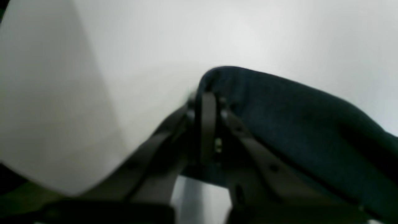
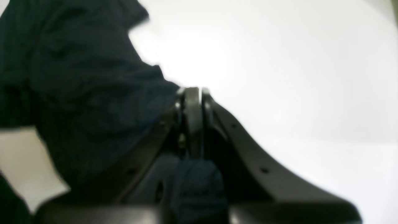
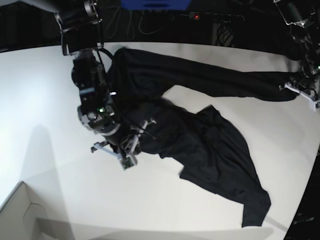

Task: Layout the t-shirt on the table in an organized manner, then fold the t-shirt properly
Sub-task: 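Drag the held shirt edge with the right gripper across the table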

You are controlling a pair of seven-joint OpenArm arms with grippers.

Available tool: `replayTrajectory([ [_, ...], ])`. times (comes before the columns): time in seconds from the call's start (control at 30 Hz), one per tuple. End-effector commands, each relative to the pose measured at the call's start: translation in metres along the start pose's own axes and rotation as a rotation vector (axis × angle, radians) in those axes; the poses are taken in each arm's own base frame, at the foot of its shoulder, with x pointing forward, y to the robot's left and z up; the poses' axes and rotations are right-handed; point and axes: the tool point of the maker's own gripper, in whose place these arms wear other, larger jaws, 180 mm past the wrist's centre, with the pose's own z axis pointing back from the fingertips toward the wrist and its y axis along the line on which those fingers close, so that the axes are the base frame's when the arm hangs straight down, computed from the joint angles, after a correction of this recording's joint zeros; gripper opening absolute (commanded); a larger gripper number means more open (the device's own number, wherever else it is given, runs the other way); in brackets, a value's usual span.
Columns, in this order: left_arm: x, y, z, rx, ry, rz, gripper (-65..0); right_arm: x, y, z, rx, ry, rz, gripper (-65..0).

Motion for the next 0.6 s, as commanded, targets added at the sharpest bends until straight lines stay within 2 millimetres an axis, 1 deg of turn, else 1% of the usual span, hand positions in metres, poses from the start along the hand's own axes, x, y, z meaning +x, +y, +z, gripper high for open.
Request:
replayTrajectory([
  [0.0, 0.016, 0.006, 0.005, 0.012, -0.051, 0.001, -64.8, 0.01, 0.01, -0.003, 0.026, -0.025, 0.014, -64.1],
  [0.03, 0.016, 0.007, 0.005, 0.015, -0.053, 0.007, -64.8, 0.004, 0.017, -0.007, 0.045, -0.004, 0.025, -61.9],
  [0.1, 0.016, 0.007, 0.005, 0.015, -0.053, 0.009, -64.8, -0.006, 0.033, -0.013, 0.082, 0.023, 0.05, -55.2],
  [0.17, 0.016, 0.007, 0.005, 0.015, -0.053, 0.009, -64.8, -0.01, 0.042, -0.016, 0.102, 0.036, 0.068, -49.1],
  [0.23, 0.015, 0.006, 0.005, 0.014, -0.052, 0.01, -64.8, -0.008, 0.042, -0.016, 0.102, 0.032, 0.072, -43.8],
  [0.3, 0.015, 0.005, 0.005, 0.012, -0.051, 0.012, -64.8, -0.001, 0.038, -0.018, 0.096, 0.024, 0.078, -39.2],
  [0.43, 0.014, 0.005, 0.005, 0.011, -0.051, 0.013, -64.8, -0.005, 0.032, -0.029, 0.091, 0.056, 0.078, -31.0],
  [0.5, 0.014, 0.005, 0.005, 0.011, -0.051, 0.013, -64.8, -0.007, 0.03, -0.032, 0.09, 0.068, 0.078, -28.8],
  [0.57, 0.014, 0.005, 0.005, 0.011, -0.051, 0.013, -64.8, -0.007, 0.029, -0.033, 0.089, 0.069, 0.079, -28.5],
])
